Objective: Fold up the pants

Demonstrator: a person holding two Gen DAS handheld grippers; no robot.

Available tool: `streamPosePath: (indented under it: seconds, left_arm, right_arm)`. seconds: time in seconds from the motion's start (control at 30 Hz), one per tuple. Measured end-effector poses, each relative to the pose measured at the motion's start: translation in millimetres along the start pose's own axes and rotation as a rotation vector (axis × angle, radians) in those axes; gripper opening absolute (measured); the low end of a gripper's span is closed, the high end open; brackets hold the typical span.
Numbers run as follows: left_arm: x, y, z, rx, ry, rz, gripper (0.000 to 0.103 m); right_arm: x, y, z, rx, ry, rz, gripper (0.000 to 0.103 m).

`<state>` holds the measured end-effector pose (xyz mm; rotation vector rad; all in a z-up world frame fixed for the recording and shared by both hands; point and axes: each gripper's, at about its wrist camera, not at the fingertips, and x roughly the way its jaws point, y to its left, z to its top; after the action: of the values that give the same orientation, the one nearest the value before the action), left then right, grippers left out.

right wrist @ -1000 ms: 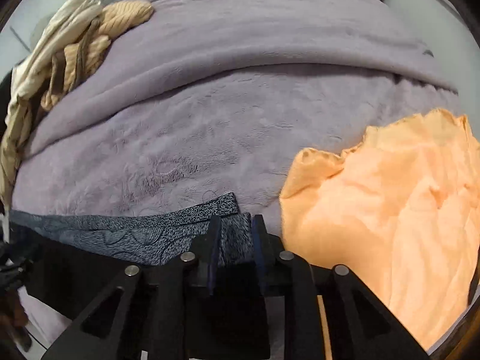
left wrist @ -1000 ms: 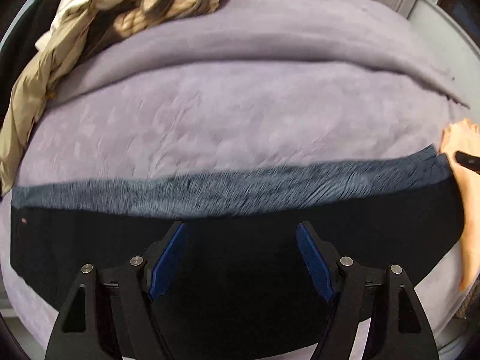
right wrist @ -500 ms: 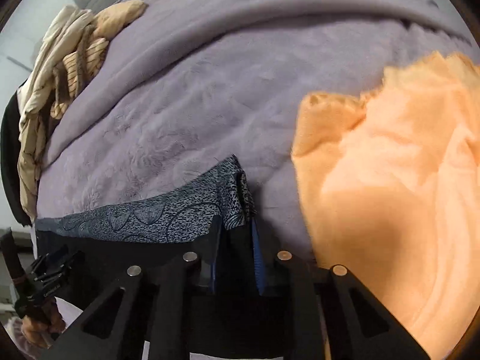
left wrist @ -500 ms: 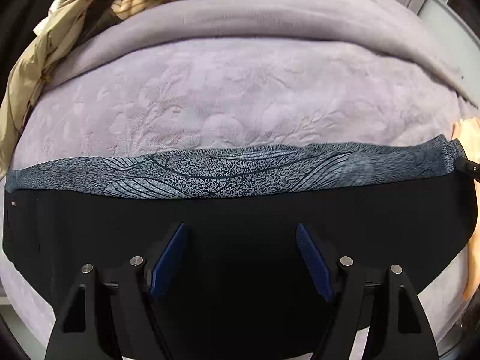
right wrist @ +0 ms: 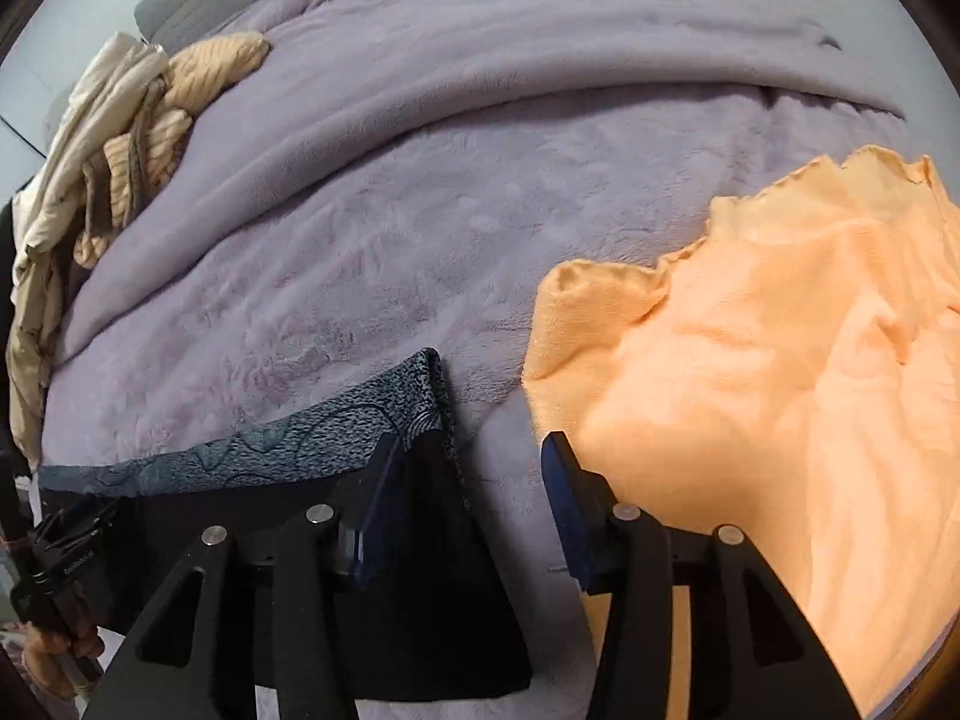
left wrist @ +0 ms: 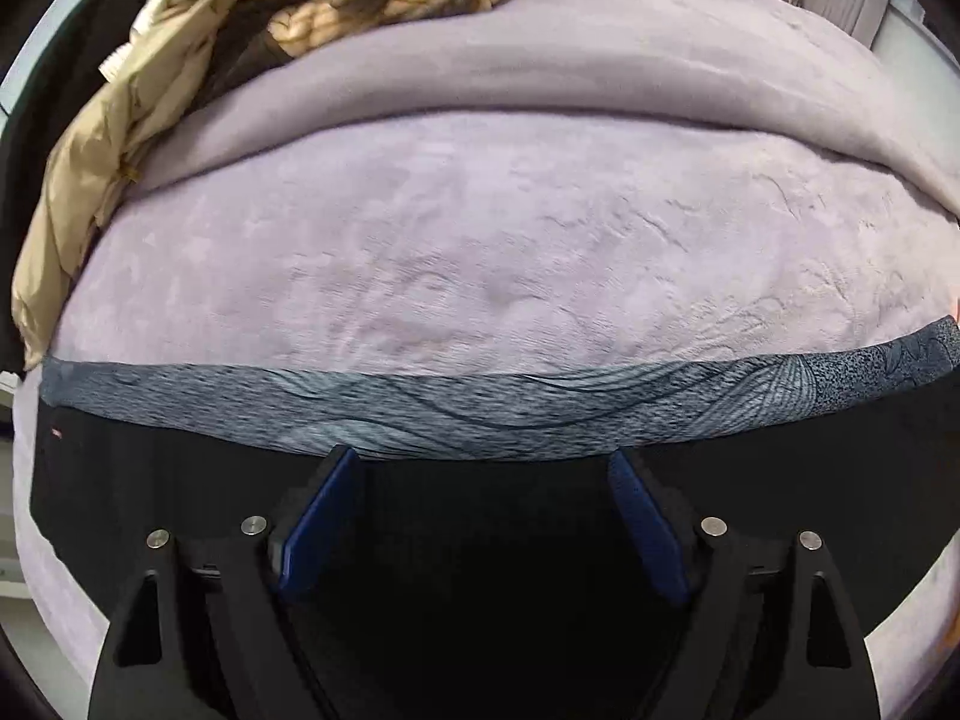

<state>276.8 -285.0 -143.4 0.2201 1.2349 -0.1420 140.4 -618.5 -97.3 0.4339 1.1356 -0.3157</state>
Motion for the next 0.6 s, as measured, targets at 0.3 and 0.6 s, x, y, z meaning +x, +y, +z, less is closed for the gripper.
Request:
streamPosePath:
  seconds: [0.3,0.6]
  left_arm:
    - [36.8,10.2,14.5,0.001,0.017,0.1,0.086]
    - [17.3,114.6,1.6,-0.104,0.027,0.188,0.086]
  right_arm:
    - [51.0,96.1,-23.3,-0.169,0.116,0.164,0.044]
    - [15.9,30.6,-18.8,0.018,0.018,0.1,0.038]
